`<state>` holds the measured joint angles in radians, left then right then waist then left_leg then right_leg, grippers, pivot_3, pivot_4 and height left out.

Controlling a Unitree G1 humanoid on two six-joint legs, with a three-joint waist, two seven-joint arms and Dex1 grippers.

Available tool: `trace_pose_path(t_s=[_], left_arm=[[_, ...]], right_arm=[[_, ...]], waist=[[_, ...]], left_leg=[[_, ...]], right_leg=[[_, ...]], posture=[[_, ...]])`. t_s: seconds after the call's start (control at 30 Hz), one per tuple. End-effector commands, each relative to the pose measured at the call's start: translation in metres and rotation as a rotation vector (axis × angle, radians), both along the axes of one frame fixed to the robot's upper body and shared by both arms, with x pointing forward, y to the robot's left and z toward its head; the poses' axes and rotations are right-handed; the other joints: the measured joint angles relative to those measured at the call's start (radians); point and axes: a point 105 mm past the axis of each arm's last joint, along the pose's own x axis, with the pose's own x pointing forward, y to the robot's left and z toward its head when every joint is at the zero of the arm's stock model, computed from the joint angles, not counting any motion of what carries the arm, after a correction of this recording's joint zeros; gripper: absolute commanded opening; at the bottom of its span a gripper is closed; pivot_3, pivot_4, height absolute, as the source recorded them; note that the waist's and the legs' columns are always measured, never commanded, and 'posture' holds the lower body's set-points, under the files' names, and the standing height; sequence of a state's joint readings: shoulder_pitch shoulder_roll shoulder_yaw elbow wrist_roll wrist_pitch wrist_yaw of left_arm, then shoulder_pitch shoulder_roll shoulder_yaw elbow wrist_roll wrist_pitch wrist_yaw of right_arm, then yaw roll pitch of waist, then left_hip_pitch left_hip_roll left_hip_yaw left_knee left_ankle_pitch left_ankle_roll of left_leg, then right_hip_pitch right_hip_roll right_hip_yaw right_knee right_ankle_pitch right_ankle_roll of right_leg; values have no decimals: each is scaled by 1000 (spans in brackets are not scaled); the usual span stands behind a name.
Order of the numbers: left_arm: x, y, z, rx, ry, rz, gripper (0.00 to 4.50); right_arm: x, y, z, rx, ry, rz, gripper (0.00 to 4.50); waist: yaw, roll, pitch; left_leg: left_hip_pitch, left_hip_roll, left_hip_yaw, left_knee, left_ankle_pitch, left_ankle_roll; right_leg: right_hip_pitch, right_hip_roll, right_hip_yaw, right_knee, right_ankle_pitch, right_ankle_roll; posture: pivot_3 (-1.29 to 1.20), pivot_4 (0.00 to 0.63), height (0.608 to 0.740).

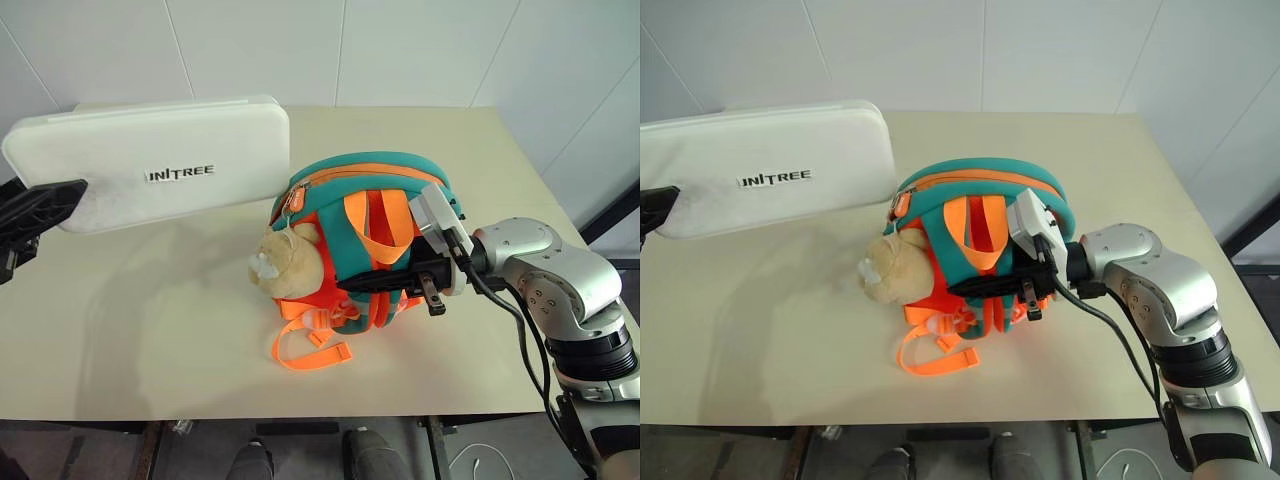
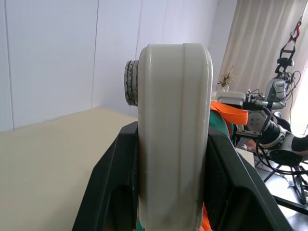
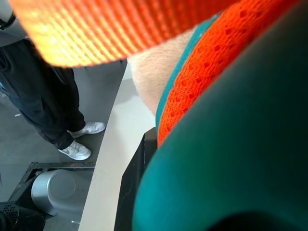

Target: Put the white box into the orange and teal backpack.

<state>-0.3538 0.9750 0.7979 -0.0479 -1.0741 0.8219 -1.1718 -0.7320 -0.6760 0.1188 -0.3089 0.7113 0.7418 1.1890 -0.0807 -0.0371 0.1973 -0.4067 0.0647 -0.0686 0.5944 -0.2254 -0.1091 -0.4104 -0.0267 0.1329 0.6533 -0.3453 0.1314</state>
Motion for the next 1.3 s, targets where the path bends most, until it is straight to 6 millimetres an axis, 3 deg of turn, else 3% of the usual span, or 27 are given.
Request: trace_pose_path(t_s=[0.03, 0.47, 0.83, 1.1, 1.3], left_arm=[[-8, -4, 5, 34, -27, 5, 1324], [-9, -13, -13, 165, 34, -55, 1323], [2, -11, -39, 422, 83, -64, 1322], [41, -42, -23, 474, 30, 1, 1321], [79, -87, -24, 462, 61, 40, 1316]], right_arm=[[-3, 2, 3, 2, -32, 25, 0], [1, 2, 3, -4, -40, 22, 0], [4, 3, 1, -6, -38, 16, 0], [6, 5, 0, -7, -40, 24, 0], [7, 8, 1, -1, -44, 31, 0]], waist=[[-2, 0, 0], [0, 0, 0], [-1, 1, 0], [2, 0, 1], [5, 1, 1]], left_leg=[[0, 0, 0, 0, 0, 0], [0, 0, 0, 0, 0, 0], [1, 0, 1, 0, 0, 0], [0, 0, 0, 0, 0, 0], [0, 0, 0, 2, 0, 1]], right_leg=[[0, 0, 0, 0, 0, 0], [0, 0, 0, 0, 0, 0], [0, 0, 0, 0, -1, -1], [1, 0, 0, 0, 0, -1], [1, 1, 0, 2, 0, 0]], posture=[[0, 150, 740], [0, 150, 740], [0, 150, 740], [0, 150, 740], [0, 150, 740]])
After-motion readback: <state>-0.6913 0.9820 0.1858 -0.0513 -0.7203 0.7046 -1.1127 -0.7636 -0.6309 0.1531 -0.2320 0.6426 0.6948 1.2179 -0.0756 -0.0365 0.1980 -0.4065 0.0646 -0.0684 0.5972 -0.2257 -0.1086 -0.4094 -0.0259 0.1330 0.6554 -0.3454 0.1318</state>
